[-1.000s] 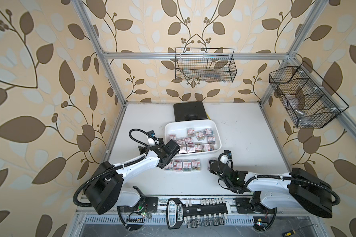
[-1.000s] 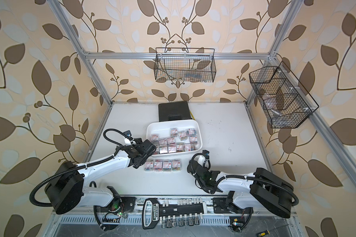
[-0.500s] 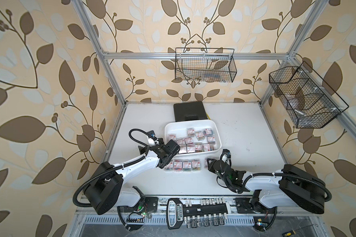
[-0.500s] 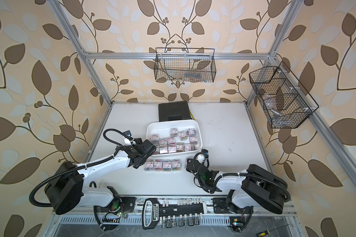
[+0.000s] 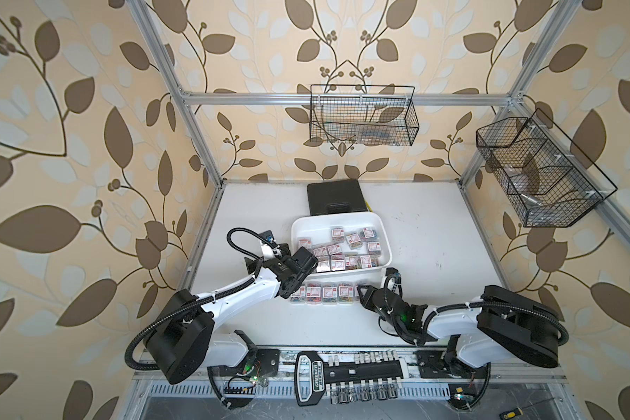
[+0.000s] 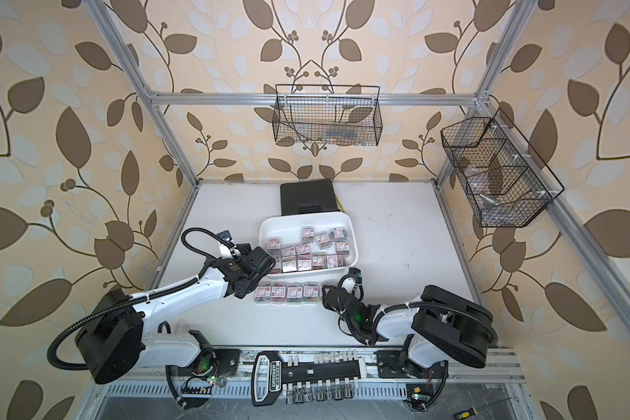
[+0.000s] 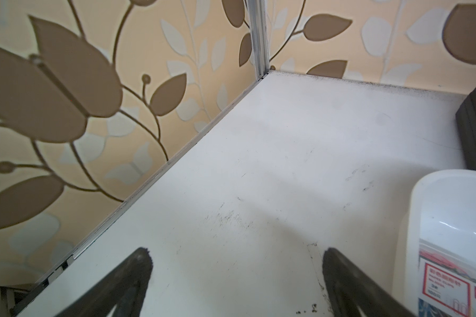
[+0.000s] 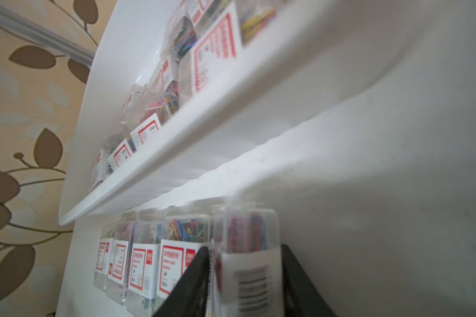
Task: Take the paper clips out of the storage box
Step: Adjust the boxed paper clips at the center of the board.
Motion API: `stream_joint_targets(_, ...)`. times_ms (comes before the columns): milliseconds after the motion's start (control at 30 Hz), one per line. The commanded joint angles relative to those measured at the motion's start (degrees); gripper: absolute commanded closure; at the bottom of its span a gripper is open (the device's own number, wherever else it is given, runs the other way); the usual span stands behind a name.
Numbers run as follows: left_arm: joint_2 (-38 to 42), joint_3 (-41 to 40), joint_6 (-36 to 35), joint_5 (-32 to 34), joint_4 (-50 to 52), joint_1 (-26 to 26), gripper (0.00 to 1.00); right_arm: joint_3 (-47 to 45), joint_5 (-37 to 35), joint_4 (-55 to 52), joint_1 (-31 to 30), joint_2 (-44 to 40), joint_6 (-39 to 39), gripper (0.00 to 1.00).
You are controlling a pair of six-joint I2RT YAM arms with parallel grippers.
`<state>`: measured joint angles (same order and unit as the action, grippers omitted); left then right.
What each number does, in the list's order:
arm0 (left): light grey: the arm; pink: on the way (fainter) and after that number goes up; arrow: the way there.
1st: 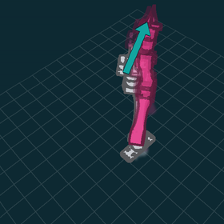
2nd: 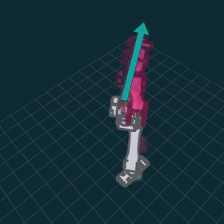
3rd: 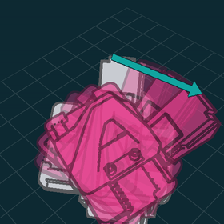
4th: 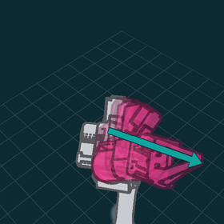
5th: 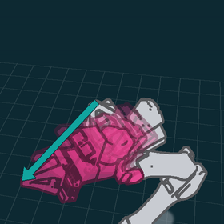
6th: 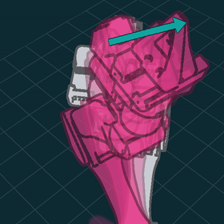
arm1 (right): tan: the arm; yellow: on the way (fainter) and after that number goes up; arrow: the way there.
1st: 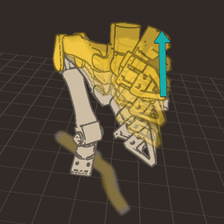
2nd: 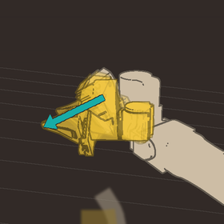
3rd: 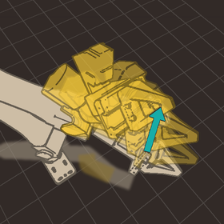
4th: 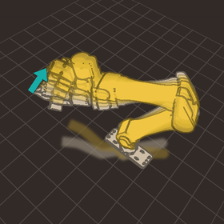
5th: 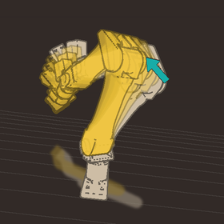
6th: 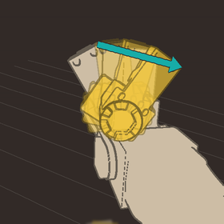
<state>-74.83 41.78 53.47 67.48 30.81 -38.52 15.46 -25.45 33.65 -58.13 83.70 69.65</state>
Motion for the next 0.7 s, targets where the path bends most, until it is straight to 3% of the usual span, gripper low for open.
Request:
stream_joint_targets(0, 2.0, -1.1, -1.3, 1.0, -1.3, 0.7, 0.01, -1.4, 0.8, -4.0, 0.7, 0.6, 0.9, 0.43)
stream_joint_targets(267, 1.6, -0.9, -3.4, -0.1, -2.4, 0.8, 0.01, -2.3, 1.2, -5.7, 4.7, -1.4, -3.6, 0.35)
stream_joint_targets(500, 1.0, -0.3, -3.1, -0.4, -1.8, 0.8, 0.01, -0.4, -1.8, -9.2, 1.4, -2.8, -3.8, 0.31)
stream_joint_targets(667, 1.4, -0.6, -3.0, -0.6, -1.9, 0.8, 0.01, 0.3, -0.6, -5.8, 0.7, -0.9, -3.8, 0.34)
